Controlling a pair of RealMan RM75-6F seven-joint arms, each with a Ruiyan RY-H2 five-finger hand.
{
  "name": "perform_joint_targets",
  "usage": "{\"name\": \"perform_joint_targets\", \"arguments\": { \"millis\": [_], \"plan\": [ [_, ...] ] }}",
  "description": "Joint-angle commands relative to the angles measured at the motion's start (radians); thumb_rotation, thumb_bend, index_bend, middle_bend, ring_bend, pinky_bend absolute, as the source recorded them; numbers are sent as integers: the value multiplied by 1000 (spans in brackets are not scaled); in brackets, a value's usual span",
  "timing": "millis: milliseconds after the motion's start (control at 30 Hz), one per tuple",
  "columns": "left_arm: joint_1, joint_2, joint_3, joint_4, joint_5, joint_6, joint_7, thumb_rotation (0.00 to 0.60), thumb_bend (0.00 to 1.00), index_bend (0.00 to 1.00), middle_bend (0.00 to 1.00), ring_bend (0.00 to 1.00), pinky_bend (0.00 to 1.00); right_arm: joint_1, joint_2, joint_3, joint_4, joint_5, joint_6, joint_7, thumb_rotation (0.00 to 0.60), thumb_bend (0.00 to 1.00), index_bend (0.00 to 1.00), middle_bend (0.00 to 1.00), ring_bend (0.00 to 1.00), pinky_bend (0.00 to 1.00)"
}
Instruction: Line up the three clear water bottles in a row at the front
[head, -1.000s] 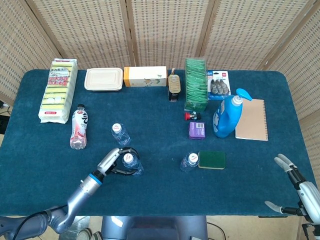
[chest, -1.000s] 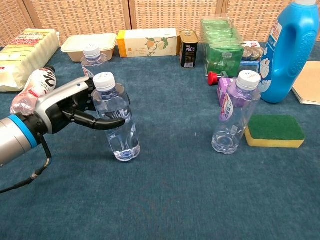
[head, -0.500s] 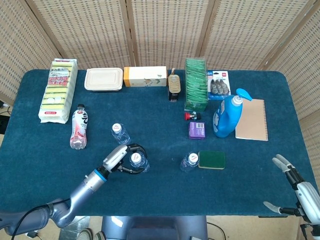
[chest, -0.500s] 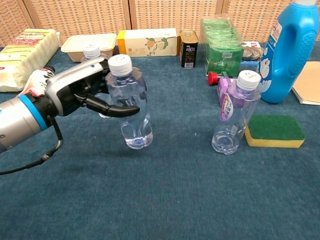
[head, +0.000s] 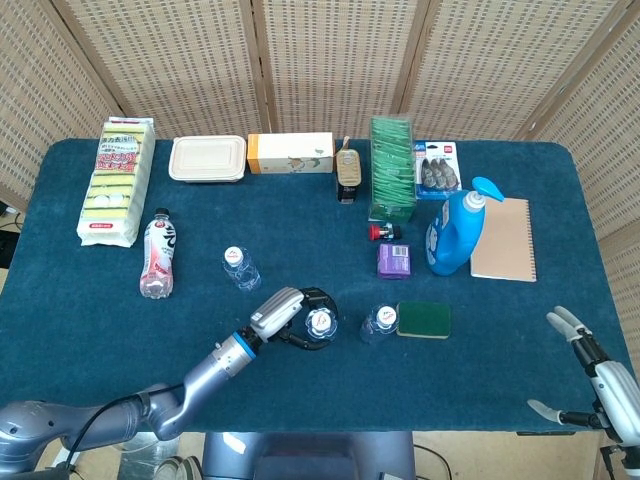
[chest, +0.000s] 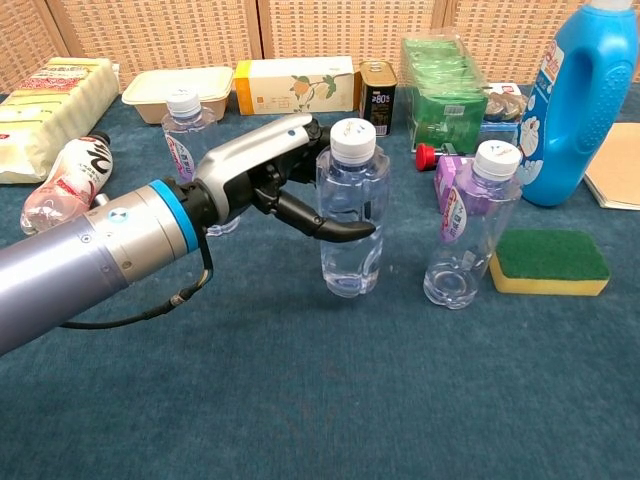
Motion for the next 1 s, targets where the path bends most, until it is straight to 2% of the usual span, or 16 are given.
{"name": "perform_joint_targets", "arguments": {
  "millis": [33, 200, 733, 800, 867, 933, 1000],
  "plan": [
    [-4, -7, -1, 12, -11, -3, -1, 600, 240, 525, 515, 348, 466, 1, 0, 1, 2, -2, 1, 3, 600, 39, 7, 0, 0, 130],
    [-8, -25, 12, 31, -9, 2, -7, 600, 240, 524, 515, 348, 466, -3, 2, 1, 1, -8, 10, 3, 600, 39, 8, 0, 0, 130],
    [-31, -68, 2, 86, -46, -16, -28, 600, 240, 524, 513, 341, 459, -8, 9, -8, 14, -35, 35, 40, 600, 40, 7, 0, 0, 130],
    [-34, -64, 5, 83, -47, -23, -34, 600, 240, 484, 442, 286, 437, -6, 10, -7, 15, -34, 33, 44, 600, 39, 8, 0, 0, 131],
    [-39, -56, 10, 74, -46, -36, -49, 600, 240, 369, 302, 209, 410, -6, 10, -6, 16, -34, 35, 49, 600, 39, 8, 0, 0, 130],
    [-44, -46, 14, 67, -45, -46, -58, 600, 241, 264, 208, 172, 393, -6, 9, -5, 17, -35, 39, 49, 600, 39, 8, 0, 0, 130],
    [-47, -38, 17, 58, -44, -51, -67, 600, 241, 194, 159, 152, 381, -8, 9, -6, 18, -35, 42, 49, 600, 39, 8, 0, 0, 130]
  ]
}}
